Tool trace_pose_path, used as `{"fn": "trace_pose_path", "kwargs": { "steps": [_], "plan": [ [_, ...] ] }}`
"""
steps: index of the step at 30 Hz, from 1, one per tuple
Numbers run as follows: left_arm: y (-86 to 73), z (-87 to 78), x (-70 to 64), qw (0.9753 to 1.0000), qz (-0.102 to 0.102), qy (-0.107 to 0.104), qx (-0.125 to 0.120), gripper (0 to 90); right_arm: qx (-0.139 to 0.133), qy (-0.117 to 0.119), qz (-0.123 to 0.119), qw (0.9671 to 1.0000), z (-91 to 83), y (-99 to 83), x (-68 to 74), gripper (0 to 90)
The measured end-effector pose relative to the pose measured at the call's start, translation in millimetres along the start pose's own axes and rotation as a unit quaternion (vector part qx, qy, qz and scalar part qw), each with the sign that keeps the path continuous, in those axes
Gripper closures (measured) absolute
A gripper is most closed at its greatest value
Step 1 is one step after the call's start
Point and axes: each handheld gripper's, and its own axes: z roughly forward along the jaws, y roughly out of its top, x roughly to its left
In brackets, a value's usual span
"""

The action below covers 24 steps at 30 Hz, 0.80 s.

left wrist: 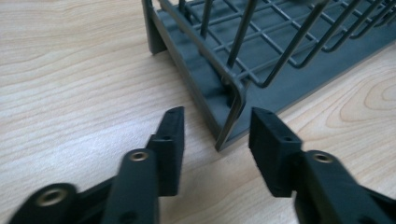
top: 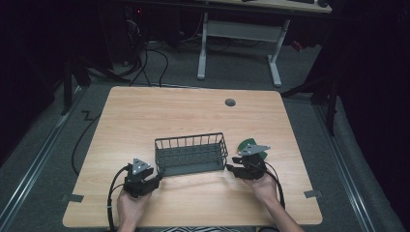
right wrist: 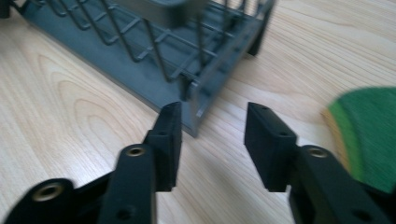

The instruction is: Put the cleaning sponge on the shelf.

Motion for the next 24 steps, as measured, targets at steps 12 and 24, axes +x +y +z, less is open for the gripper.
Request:
{"fn": "trace_pose_path", "kwargs": {
  "steps": [12, 24],
  "plan": [
    [-12.4, -11.4, 29.0, 0.9998, -0.016, 0.009, -0.011, 36.1, -0.06, -0.054, 0.046, 0.9957, -34.0, -16.2, -31.1, 40.9],
    [-4.7, 2.3, 66.6, 0.9951, -0.043, 0.089, -0.001, 35.4, -0.049, -0.102, 0.086, 0.9899, -31.1, -24.0, -68.9, 33.2]
  ]
}}
